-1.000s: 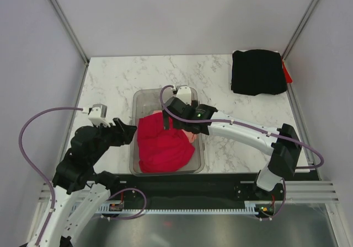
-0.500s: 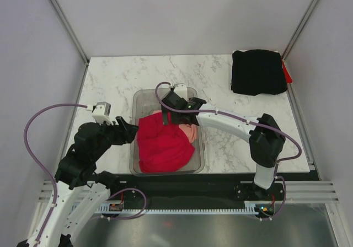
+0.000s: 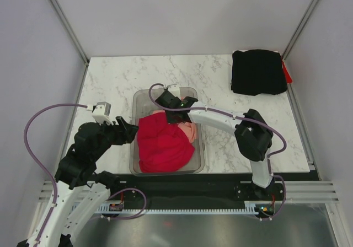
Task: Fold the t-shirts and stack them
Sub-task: Grab the tshirt from the pile, then move the tshirt to the center of the board, then flatten the tshirt out
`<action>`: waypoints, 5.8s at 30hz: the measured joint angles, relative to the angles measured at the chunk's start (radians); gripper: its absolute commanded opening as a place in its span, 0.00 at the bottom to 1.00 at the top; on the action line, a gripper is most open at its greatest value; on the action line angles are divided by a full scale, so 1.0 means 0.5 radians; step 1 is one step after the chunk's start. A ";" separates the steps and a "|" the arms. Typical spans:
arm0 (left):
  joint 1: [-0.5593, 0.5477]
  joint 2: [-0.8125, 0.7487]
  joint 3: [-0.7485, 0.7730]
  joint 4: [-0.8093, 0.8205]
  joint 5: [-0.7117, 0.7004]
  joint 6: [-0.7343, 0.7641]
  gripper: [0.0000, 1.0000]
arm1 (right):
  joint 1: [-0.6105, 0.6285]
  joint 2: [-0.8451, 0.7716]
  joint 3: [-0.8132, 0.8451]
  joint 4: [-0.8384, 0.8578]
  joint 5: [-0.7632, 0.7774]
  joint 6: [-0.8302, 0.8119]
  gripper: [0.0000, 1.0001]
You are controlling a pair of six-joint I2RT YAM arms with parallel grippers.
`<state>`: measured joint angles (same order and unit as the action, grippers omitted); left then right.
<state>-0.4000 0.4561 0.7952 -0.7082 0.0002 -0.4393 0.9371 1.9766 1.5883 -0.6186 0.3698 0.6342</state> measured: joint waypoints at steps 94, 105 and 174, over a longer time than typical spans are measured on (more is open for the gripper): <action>-0.423 3.191 1.511 0.487 -0.079 -0.147 0.32 | -0.024 -1.973 0.535 0.679 0.362 -1.083 0.00; -0.835 3.114 1.381 0.539 -0.017 -0.352 0.21 | -0.024 -1.968 0.724 0.875 0.381 -1.186 0.00; -1.366 0.085 0.356 -0.995 -1.231 -1.511 0.93 | 0.156 -1.105 -1.195 0.397 -0.141 0.301 0.97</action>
<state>-1.0828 0.4984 0.9730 -1.2057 -0.6151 -1.1946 1.0153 1.4242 0.9909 -0.4202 0.2993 0.7849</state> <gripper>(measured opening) 0.930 0.974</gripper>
